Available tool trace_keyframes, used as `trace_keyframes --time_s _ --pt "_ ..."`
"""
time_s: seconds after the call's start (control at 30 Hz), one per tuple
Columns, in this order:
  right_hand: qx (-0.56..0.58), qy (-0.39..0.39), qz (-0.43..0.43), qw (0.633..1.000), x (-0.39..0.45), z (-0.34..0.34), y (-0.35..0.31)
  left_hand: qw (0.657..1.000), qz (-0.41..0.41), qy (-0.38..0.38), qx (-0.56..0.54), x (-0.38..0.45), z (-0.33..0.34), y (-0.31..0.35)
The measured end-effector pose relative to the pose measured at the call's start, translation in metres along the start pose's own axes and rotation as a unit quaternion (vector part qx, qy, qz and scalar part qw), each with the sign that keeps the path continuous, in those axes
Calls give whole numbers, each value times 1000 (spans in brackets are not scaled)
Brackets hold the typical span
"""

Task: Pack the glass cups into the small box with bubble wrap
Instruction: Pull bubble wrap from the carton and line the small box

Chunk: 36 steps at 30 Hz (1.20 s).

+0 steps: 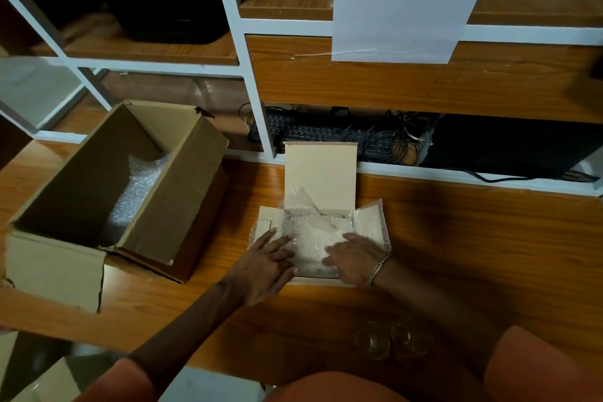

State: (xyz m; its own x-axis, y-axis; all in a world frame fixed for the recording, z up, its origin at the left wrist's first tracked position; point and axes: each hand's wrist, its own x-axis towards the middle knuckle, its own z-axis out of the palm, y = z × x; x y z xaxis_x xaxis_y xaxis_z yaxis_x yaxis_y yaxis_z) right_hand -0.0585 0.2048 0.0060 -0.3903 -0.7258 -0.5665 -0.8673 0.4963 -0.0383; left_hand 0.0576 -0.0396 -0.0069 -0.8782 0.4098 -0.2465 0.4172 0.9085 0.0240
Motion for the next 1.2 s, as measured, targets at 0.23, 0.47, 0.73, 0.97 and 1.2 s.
trace_keyframes --time_s 0.23,0.47,0.73,0.97,1.2 --pt "-26 158 40 986 -10 -19 -7 999 -37 26 15 17 -20 9" --pt "-45 65 3 997 -13 -13 9 999 -14 -25 41 16 -10 5" --pt "-26 138 15 990 5 -11 15 996 -51 49 -62 35 -28 1" --pt "-65 118 55 989 10 -8 12 994 -46 -42 88 52 -19 -11" --pt "-60 127 51 989 5 -15 10 992 -62 -36 108 57 -17 -6"
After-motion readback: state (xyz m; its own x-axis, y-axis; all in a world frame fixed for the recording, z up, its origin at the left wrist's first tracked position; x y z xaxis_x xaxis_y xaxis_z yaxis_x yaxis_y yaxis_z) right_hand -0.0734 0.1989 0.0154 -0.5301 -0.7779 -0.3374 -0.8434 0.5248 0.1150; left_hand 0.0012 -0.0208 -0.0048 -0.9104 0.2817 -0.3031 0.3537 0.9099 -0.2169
